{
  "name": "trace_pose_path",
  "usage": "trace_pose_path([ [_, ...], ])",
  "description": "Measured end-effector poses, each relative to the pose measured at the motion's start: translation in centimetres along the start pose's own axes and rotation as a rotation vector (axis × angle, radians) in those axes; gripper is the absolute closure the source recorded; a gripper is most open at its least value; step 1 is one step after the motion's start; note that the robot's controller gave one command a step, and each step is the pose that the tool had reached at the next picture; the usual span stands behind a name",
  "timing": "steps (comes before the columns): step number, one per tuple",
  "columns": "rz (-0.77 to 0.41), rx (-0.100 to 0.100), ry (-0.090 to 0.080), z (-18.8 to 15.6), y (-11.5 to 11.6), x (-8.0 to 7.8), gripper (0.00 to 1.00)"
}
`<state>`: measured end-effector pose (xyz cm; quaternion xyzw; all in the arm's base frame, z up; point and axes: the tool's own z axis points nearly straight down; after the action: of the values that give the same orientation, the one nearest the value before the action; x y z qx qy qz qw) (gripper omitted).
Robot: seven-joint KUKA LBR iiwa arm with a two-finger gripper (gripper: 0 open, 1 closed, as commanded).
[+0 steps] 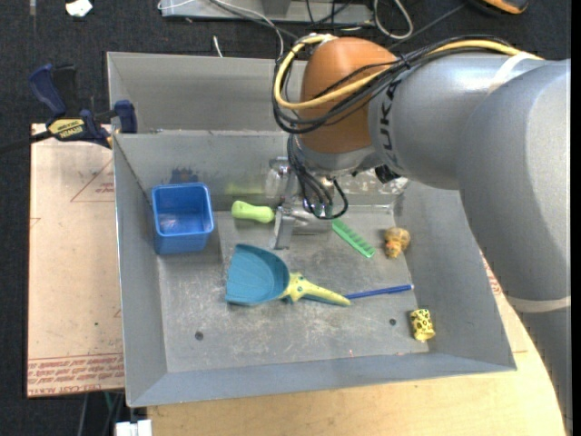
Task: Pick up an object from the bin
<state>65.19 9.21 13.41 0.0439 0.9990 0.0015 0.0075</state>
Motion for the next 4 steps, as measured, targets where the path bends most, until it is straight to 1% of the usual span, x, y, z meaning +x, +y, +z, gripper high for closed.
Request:
trace_pose_path([
  [1,0.241,0.003,0.023,3.6,2.3,0.4,0.00],
  [2,0.307,0.001,0.013,6.4,1.8,0.7,0.00],
  [3,0.364,0.000,0.012,6.2,2.5,1.9,1.00],
  [4,0.364,0.000,0.012,6.2,2.5,1.9,1.00],
])
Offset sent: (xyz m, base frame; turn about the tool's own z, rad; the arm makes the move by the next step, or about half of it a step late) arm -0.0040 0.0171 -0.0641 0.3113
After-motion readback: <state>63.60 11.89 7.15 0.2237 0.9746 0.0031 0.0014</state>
